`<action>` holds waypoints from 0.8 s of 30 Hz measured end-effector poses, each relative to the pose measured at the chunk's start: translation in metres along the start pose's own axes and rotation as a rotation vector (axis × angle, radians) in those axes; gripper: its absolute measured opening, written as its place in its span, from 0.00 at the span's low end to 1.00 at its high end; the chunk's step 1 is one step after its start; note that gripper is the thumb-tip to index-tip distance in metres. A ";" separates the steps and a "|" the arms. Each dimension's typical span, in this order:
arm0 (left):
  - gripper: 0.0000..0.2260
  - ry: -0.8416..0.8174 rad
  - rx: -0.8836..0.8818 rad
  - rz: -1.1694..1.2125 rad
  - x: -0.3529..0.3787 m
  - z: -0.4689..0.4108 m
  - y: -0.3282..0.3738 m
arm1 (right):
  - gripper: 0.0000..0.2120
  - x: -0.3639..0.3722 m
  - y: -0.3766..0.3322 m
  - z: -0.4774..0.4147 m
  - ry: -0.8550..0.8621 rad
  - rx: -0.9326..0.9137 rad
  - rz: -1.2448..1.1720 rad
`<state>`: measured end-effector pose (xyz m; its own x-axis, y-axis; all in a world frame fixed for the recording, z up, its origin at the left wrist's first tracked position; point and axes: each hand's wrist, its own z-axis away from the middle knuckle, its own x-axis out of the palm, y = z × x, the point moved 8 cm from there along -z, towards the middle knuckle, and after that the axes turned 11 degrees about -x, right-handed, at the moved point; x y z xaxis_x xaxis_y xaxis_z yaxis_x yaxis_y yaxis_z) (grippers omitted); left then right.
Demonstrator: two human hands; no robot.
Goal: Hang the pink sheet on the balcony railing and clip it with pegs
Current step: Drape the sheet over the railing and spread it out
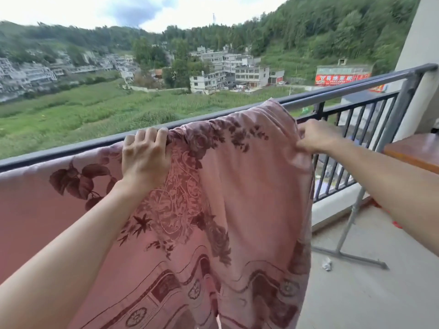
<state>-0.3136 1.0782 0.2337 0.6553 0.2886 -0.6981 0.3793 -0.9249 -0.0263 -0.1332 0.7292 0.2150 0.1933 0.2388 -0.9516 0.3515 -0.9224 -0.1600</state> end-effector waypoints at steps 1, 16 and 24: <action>0.18 -0.017 -0.020 -0.017 0.002 0.001 0.001 | 0.10 -0.015 -0.019 -0.006 0.134 -0.083 0.017; 0.34 -0.307 -0.340 -0.120 -0.028 0.026 -0.071 | 0.12 -0.053 -0.130 -0.051 0.455 -0.470 -0.407; 0.26 -0.330 -0.400 -0.228 -0.039 0.031 -0.097 | 0.16 -0.044 -0.115 -0.073 -0.045 -0.627 -0.773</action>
<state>-0.3965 1.1491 0.2412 0.3134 0.3177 -0.8949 0.7475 -0.6637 0.0262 -0.1150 0.8470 0.2940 -0.3232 0.6825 -0.6556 0.7890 -0.1882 -0.5848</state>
